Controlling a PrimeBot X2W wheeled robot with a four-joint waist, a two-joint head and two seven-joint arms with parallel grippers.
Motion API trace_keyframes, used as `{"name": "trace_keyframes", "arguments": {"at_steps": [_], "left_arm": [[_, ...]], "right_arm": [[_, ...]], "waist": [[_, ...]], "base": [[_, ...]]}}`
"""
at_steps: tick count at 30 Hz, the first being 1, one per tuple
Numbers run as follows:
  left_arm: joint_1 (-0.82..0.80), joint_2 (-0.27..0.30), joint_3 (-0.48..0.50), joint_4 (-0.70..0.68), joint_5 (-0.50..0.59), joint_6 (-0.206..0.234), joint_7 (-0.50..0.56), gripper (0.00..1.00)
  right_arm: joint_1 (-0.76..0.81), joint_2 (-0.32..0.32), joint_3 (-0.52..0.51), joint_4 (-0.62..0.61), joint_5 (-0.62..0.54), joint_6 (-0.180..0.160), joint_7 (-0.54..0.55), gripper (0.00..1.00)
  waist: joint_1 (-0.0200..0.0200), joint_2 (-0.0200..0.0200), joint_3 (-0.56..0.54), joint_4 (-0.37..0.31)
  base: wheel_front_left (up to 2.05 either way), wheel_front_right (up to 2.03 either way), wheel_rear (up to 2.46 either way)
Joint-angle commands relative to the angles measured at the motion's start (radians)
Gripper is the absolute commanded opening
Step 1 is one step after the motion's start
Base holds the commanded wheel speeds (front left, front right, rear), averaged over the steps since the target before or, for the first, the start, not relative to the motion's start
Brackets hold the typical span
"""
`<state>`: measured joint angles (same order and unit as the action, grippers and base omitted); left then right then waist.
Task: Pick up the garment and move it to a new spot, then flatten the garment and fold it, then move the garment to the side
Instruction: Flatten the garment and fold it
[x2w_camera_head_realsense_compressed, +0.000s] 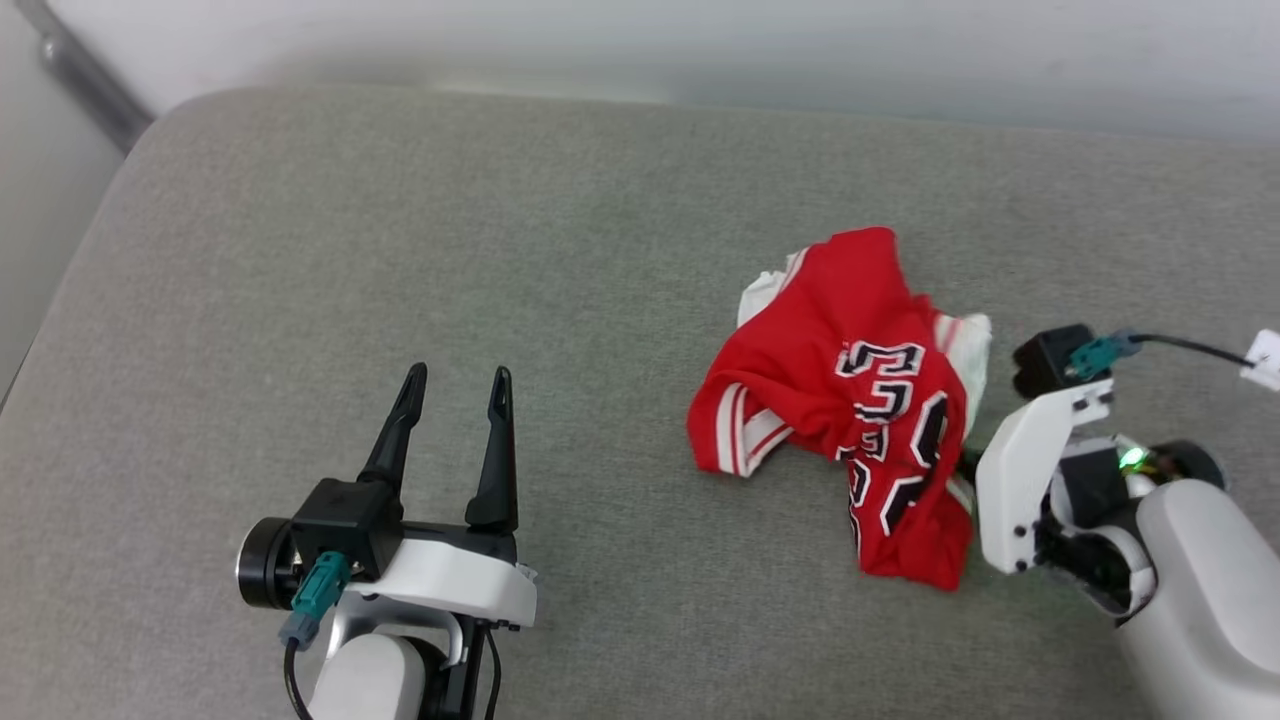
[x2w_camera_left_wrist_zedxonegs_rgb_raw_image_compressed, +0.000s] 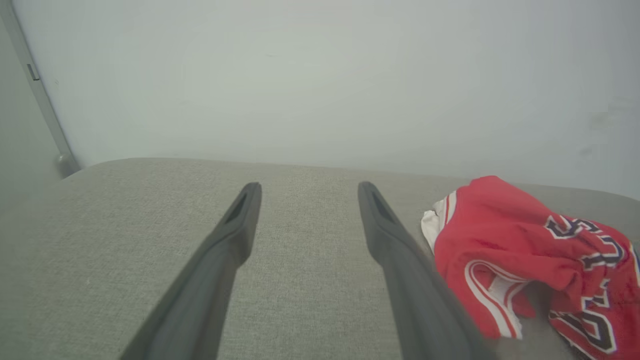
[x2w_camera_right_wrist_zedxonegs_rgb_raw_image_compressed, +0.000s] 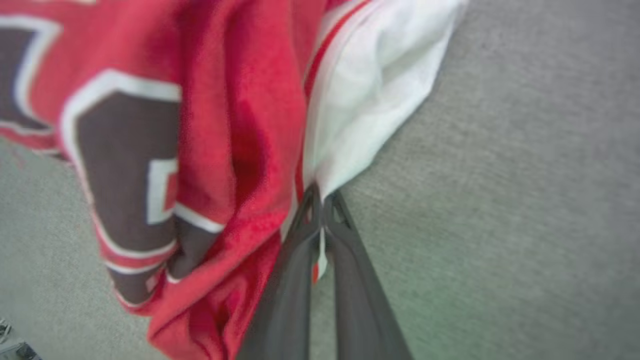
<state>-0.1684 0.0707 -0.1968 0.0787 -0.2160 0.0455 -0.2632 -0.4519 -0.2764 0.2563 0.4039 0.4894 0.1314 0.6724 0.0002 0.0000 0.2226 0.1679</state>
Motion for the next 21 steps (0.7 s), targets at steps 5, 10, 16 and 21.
{"name": "trace_keyframes", "arguments": {"at_steps": [5, 10, 16, 21], "left_arm": [[0.024, 0.0, 0.014, 0.011, 0.012, -0.016, -0.002, 1.0], [0.043, 0.006, 0.023, 0.015, 0.019, -0.02, -0.002, 1.0], [0.061, 0.009, 0.025, 0.021, 0.019, -0.023, -0.002, 1.0], [0.07, 0.011, 0.023, 0.031, 0.016, -0.022, -0.002, 1.0]], "right_arm": [[-0.009, -0.028, -0.038, -0.085, -0.069, -0.001, -0.077, 0.0], [0.086, -0.033, -0.124, -0.191, -0.139, -0.001, -0.091, 0.0], [0.309, 0.022, -0.29, -0.318, -0.201, -0.001, -0.058, 0.0], [0.493, 0.114, -0.407, -0.349, -0.22, -0.001, -0.017, 0.0]], "waist": [[-0.0002, 0.0, -0.051, -0.065], [-0.0002, 0.0, -0.08, -0.12], [-0.0002, 0.0, -0.1, -0.164], [-0.0002, 0.0, -0.106, -0.173]], "base": [[0.0, 0.0, 0.0], [0.0, 0.0, 0.0], [0.0, 0.0, 0.0], [0.0, 0.0, 0.0]]}}
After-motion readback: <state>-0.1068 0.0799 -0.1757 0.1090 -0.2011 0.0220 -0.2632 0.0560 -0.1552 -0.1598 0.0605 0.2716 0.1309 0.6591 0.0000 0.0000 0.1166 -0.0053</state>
